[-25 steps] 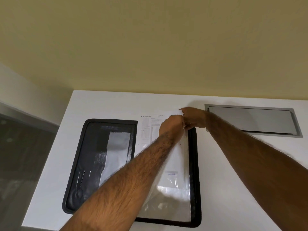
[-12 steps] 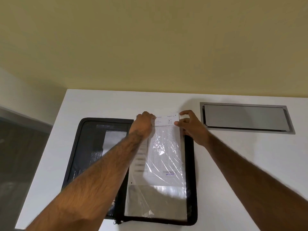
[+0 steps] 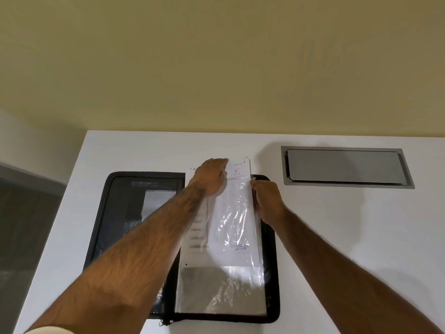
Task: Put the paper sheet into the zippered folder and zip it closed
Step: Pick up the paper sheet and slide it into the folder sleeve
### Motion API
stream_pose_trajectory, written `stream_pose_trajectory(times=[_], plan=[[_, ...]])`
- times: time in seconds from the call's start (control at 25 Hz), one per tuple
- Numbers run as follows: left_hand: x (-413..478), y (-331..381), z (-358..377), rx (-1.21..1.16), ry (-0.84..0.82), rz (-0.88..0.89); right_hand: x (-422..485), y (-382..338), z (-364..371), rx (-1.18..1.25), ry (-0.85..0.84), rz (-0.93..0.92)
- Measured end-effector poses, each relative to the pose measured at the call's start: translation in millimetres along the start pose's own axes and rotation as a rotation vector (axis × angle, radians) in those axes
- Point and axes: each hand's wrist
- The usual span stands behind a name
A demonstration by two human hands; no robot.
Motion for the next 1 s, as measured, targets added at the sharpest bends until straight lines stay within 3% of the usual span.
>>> stream_pose_trajectory(times=[0.44, 0.64, 0.88, 1.0], plan=[[-24.4, -3.5, 6.5, 0.045, -0.006, 0.040, 9.7, 4.9, 21.0, 0.107, 0.132, -0.103], [-37.7, -1.3, 9.7, 0.023, 0.015, 0.054, 19.0, 7.4, 16.3, 0.071, 0.054, -0.172], [-47.4, 2.9, 18.2, 0.021, 0.049, 0.089, 16.1, -4.8, 15.8, 0.086, 0.126, -0.134], [-81.6, -2.2, 38.7, 0.036, 0.171, 0.008, 16.8, -7.5, 8.4, 0.072, 0.094, -0.166]])
Point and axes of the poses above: each hand's wrist, its own x-axis towards the middle knuckle, its own z-axis out of the palm, y = z × x, and after that the axes turned 2 degrees about z, right-handed
